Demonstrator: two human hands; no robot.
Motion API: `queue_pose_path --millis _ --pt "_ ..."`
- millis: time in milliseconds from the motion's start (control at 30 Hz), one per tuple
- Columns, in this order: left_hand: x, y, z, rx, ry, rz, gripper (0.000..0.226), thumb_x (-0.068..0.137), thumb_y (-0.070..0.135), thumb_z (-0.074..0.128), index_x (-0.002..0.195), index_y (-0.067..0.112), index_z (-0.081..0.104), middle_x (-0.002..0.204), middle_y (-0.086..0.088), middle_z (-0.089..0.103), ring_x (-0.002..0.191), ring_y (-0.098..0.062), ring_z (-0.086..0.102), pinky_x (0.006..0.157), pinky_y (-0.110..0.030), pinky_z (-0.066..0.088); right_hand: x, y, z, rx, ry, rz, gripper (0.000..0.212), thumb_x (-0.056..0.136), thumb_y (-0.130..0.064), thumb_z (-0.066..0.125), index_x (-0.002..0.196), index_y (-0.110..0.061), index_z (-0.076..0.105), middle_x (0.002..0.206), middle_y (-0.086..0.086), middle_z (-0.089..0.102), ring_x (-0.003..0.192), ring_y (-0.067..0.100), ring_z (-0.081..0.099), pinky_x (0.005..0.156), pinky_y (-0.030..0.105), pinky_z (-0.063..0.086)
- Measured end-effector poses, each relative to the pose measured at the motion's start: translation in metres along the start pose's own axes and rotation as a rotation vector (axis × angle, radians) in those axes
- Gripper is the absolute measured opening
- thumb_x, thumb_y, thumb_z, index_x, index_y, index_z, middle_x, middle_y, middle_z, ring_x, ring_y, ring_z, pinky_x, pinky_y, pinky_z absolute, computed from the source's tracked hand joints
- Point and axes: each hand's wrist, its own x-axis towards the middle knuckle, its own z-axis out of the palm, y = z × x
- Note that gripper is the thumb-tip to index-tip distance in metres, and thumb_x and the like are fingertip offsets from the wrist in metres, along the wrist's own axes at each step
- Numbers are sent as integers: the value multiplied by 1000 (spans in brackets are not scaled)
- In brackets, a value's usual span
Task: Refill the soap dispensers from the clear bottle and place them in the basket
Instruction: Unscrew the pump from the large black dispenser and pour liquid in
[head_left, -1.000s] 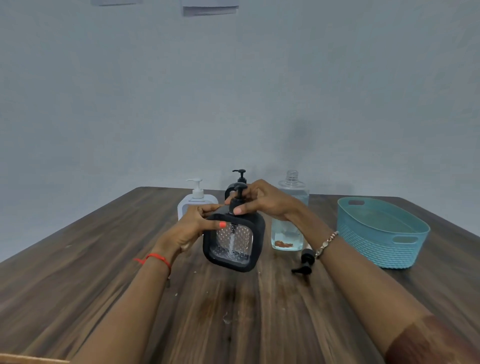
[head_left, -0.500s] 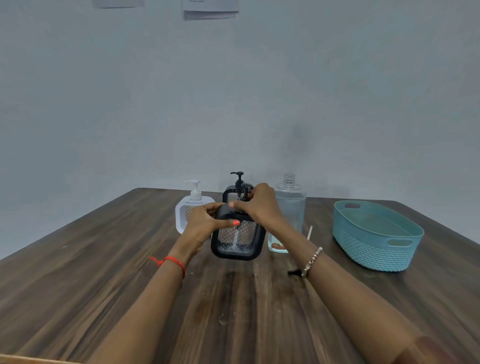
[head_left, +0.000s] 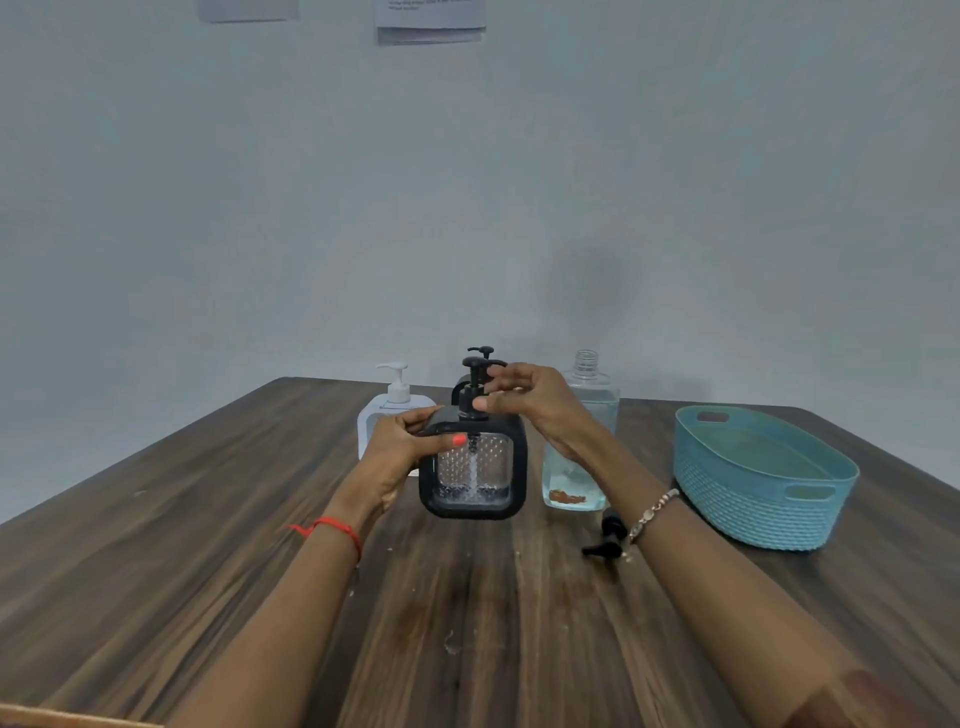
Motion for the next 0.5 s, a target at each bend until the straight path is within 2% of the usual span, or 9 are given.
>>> queue_pose_path --millis 67,133,233,300,367,433,500 --pt "2 0 -1 21 17 16 45 62 -8 76 103 6 65 86 -3 73 78 -15 67 69 -22 57 -5 1 8 -109 121 -5 54 61 -17 85 107 -9 57 89 6 66 84 16 63 73 22 50" --pt "2 -1 0 44 20 22 50 60 -8 78 106 4 63 94 -7 71 85 -18 67 76 -25 56 -7 3 15 -155 189 -21 63 57 -22 87 107 -14 51 85 6 66 79 16 64 72 27 53" --pt "-1 -1 2 35 42 27 43 61 -6 78 99 8 66 93 -7 71 84 -19 66 74 -26 55 -5 4 19 -55 179 34 60 64 -6 81 112 -10 45 85 5 65 82 19 65 81 35 54" --pt "-3 -1 2 23 51 30 38 61 -7 77 93 11 67 90 -6 71 81 -18 66 70 -24 55 -5 2 17 136 130 96 56 69 10 70 119 -1 44 97 14 67 92 28 66 85 38 54" --pt "-3 -1 1 30 56 26 37 60 -8 77 87 15 66 87 -4 71 79 -16 67 69 -23 54 -4 2 13 210 117 94 54 71 11 66 120 1 45 106 20 66 94 27 65 82 32 54" --pt "-4 0 0 34 54 24 37 60 -8 78 86 16 66 87 -3 71 80 -16 67 71 -25 54 -6 3 13 104 128 69 55 70 -6 77 116 -4 47 104 15 66 88 18 63 80 26 51" --pt "-3 0 0 34 46 22 38 59 -6 78 89 14 67 90 -6 71 84 -20 67 76 -29 55 -8 4 16 -92 153 48 62 63 -27 84 111 -12 47 93 5 63 81 13 60 76 26 50"
